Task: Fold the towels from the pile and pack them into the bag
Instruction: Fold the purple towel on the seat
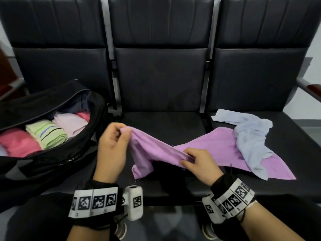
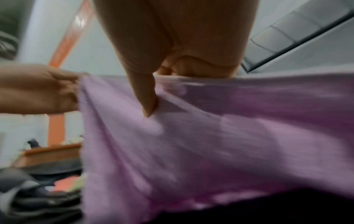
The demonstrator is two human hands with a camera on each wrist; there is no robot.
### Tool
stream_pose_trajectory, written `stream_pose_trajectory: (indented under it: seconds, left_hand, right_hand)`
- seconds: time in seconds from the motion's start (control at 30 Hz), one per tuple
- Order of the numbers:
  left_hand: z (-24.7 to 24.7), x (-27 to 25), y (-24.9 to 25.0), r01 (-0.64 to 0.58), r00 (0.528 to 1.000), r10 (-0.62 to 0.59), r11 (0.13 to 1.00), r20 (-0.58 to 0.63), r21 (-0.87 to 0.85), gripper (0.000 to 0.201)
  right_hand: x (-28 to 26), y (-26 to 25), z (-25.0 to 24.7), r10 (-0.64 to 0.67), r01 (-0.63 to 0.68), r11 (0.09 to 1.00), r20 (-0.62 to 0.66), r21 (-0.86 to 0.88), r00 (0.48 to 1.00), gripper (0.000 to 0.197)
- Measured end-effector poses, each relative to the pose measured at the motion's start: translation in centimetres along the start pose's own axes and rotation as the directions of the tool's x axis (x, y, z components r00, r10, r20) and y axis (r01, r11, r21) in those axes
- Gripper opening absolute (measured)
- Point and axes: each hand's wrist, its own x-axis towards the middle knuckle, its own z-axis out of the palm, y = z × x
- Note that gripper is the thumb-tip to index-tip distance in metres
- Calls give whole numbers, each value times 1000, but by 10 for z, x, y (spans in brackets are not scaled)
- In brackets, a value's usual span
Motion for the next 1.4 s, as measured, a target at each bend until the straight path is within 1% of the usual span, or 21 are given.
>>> stream_pose_trajectory:
  seconds: [0.07, 0.1, 0.17, 0.23, 0.27, 0.3, 0.37, 0.43, 0.5, 0.57, 0.63, 0.73, 0.8, 0.9, 1.0, 1.03, 1.1, 1.17, 1.23, 1.33, 1.4]
  left_hand:
    - [-15, 7, 3, -37, 994, 35, 999, -100, -25, 3]
    - [-21, 10, 5, -49, 988, 43, 998, -151, -34, 3]
    - [-30, 14, 6, -61, 969, 50, 997, -243, -36, 4]
    - [-35, 16, 6, -57, 949, 48, 998, -311, -19, 6]
    - [-35, 16, 6, -49, 941, 44, 999, -337, -7, 6]
    - [-35, 16, 6, -40, 934, 37, 999, -355, 1, 7]
    - [-32, 15, 5, -17, 923, 15, 1000, -383, -1, 7]
    - [-31, 15, 3, 15, 914, -15, 1000, -405, -3, 6]
    - [-30, 15, -1, 56, 912, -45, 998, -407, 15, 6]
    - [-30, 13, -6, 90, 928, -66, 995, -368, 46, 3]
    - [-28, 10, -12, 117, 949, -83, 989, -304, 94, 17]
    - [-20, 4, -17, 125, 985, -98, 972, -140, 199, 33]
    - [-9, -1, -14, 119, 993, -120, 962, -12, 245, 38]
    - [16, -7, 2, 94, 976, -141, 959, 163, 267, 38]
    - [37, -13, 11, -15, 937, -98, 948, 335, 319, 23]
    - [42, -15, 12, -41, 923, -94, 941, 374, 337, 23]
    - [49, -17, 12, -86, 917, -75, 922, 391, 378, 20]
    - [53, -17, 12, -112, 932, -47, 905, 358, 411, 9]
    - [55, -16, 12, -122, 949, -18, 900, 315, 419, 7]
    - [53, -14, 16, -146, 972, 56, 906, 230, 397, 9]
    - [49, -12, 19, -150, 981, 90, 916, 174, 372, 9]
  right_hand:
    - [-2, 20, -7, 45, -47, 997, -30, -58, 999, 9]
    - [-1, 29, -12, 72, -76, 994, -54, -76, 996, 8]
    - [2, 42, -23, 157, -169, 981, -119, -93, 980, 15]
    - [9, 42, -36, 217, -229, 973, -224, -29, 950, 20]
    - [13, 37, -42, 207, -208, 978, -295, 28, 933, 24]
    - [17, 26, -48, 169, -146, 985, -369, 90, 914, 27]
    - [23, -5, -59, 47, 58, 978, -481, 202, 876, 25]
    - [26, -31, -61, -37, 191, 946, -495, 263, 868, 24]
    - [27, -42, -50, -21, 172, 931, -425, 321, 905, 21]
    - [27, -43, -36, 26, 89, 933, -310, 350, 950, 19]
    - [26, -40, -23, 29, 45, 941, -213, 336, 977, 17]
    - [26, -40, -12, -6, 53, 940, -140, 336, 990, 15]
    - [28, -43, -8, -51, 89, 950, -132, 298, 990, 16]
    - [28, -51, -7, -121, 138, 959, -80, 246, 989, 10]
    - [28, -55, -9, -155, 165, 960, -63, 225, 986, 9]
    - [27, -56, -10, -161, 173, 958, -67, 228, 985, 9]
    - [26, -58, -11, -178, 194, 955, -87, 224, 980, 10]
    - [23, -57, -11, -206, 225, 954, -113, 196, 972, 10]
    - [20, -51, -9, -213, 230, 965, -137, 124, 967, 8]
    - [15, -31, -10, -164, 156, 986, -153, -64, 974, 14]
    - [13, -14, -14, -73, 44, 977, -135, -209, 988, 19]
